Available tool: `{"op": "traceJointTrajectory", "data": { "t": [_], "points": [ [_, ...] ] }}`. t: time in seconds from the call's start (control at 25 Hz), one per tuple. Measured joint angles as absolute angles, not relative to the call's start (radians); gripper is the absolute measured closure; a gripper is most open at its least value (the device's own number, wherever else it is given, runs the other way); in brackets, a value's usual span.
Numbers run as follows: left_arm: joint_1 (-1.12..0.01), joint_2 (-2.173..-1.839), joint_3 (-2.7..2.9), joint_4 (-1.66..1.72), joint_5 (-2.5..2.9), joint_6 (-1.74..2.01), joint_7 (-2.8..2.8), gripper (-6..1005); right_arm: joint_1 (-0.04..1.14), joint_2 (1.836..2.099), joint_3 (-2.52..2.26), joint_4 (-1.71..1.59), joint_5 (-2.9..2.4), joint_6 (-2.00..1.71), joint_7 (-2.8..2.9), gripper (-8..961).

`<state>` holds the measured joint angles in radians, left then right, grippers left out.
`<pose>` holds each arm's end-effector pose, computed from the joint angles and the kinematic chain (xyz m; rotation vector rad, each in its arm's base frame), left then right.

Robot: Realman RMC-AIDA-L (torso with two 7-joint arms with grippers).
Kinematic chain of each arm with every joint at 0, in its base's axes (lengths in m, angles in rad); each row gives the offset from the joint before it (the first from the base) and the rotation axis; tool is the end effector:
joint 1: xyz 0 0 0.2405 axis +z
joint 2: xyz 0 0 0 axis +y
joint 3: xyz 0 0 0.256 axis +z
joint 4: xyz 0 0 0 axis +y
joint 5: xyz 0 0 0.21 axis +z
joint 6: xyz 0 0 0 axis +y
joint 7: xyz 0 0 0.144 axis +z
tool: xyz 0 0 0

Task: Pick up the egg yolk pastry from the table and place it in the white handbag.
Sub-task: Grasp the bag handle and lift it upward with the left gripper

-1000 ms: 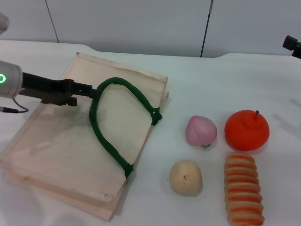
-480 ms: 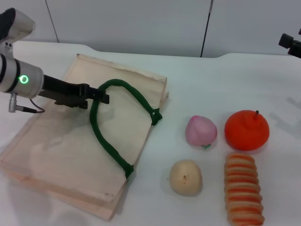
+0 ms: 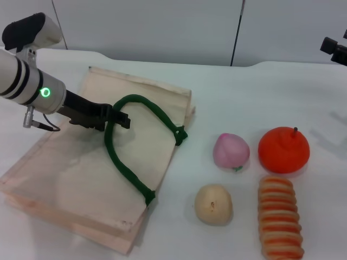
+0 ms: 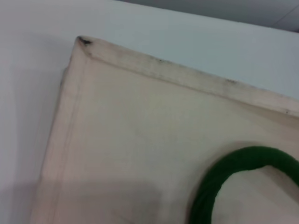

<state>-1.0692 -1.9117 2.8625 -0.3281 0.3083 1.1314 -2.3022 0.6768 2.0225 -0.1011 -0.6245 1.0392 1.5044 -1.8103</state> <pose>-0.2701 0.4308 0.0181 -2.1598 -1.6610 0.0213 0.2720 0.3856 0.0832 -2.2358 0.6201 0.8861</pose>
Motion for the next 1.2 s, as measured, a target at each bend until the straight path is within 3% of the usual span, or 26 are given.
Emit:
{"op": "traceJointTrajectory", "data": {
  "t": [0.24,1.2],
  "points": [
    [-1.075,-1.908,2.863,-0.326,0.326,1.131,-2.315,140,0.678,2.021,-0.101,-0.614,1.04,1.505,-1.811,74],
    [-1.157,-1.903,2.864,-0.323,0.532,1.133,-2.409,664,0.678,2.023,-0.098,-0.602,1.042,1.517,-1.81,74]
  ]
}}
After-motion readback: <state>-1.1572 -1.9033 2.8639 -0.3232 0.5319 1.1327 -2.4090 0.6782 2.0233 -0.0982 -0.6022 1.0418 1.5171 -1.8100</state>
